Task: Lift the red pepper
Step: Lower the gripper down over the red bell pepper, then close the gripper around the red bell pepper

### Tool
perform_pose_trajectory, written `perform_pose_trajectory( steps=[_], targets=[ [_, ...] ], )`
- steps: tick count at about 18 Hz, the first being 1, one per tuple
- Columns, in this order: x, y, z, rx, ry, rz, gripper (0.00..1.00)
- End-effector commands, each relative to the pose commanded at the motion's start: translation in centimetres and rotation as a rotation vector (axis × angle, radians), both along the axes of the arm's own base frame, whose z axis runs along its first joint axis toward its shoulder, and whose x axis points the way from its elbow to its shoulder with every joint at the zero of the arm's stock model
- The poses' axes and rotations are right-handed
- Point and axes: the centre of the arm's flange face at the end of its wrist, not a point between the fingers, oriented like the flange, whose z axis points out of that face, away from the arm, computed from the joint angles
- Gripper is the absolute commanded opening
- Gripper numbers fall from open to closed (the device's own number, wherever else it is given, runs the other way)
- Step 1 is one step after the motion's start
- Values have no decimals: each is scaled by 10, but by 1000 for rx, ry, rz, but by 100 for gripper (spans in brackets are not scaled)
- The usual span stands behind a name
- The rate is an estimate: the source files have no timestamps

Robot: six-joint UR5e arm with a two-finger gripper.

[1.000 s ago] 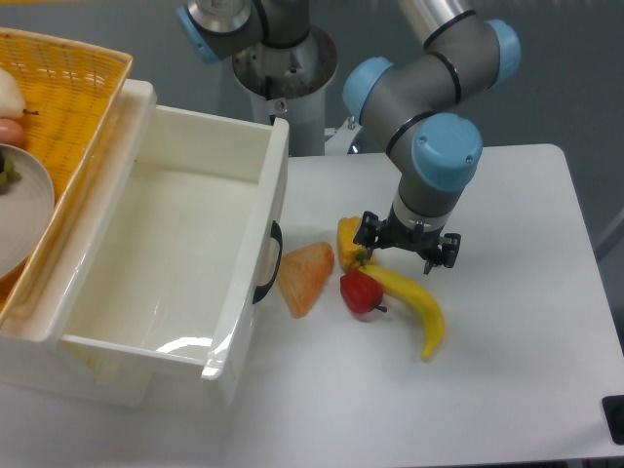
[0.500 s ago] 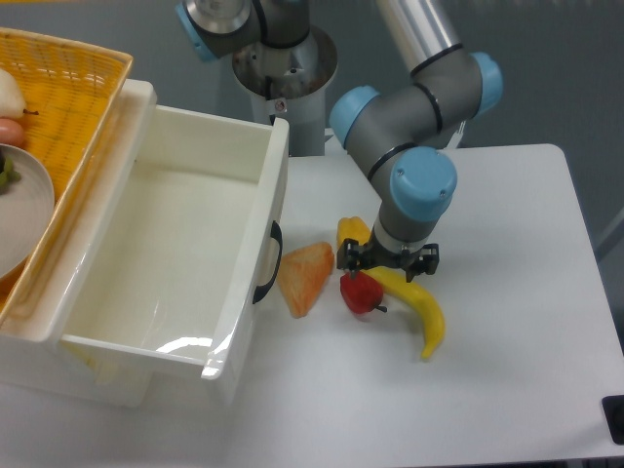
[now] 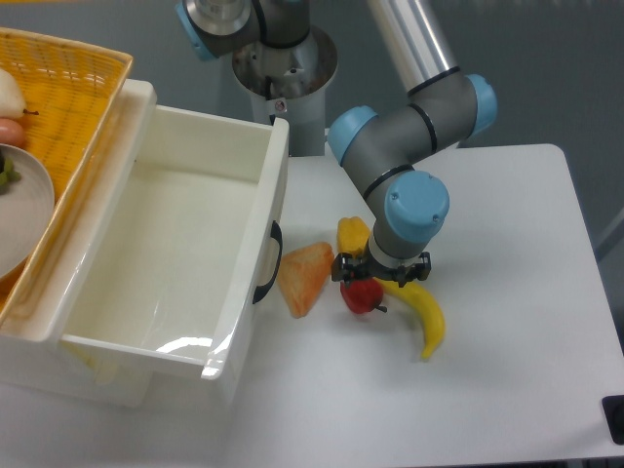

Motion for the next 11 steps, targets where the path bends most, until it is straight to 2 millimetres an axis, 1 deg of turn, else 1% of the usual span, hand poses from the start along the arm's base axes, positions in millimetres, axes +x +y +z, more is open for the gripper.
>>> perform_pose_trajectory(
  steps=[3,7,11],
  targets=[
    [8,8,-5,-6,-4,-3,100],
    [7,9,-16,-16,-19,-2,100],
    [9,9,-19,-17,-21,-3,100]
  ],
)
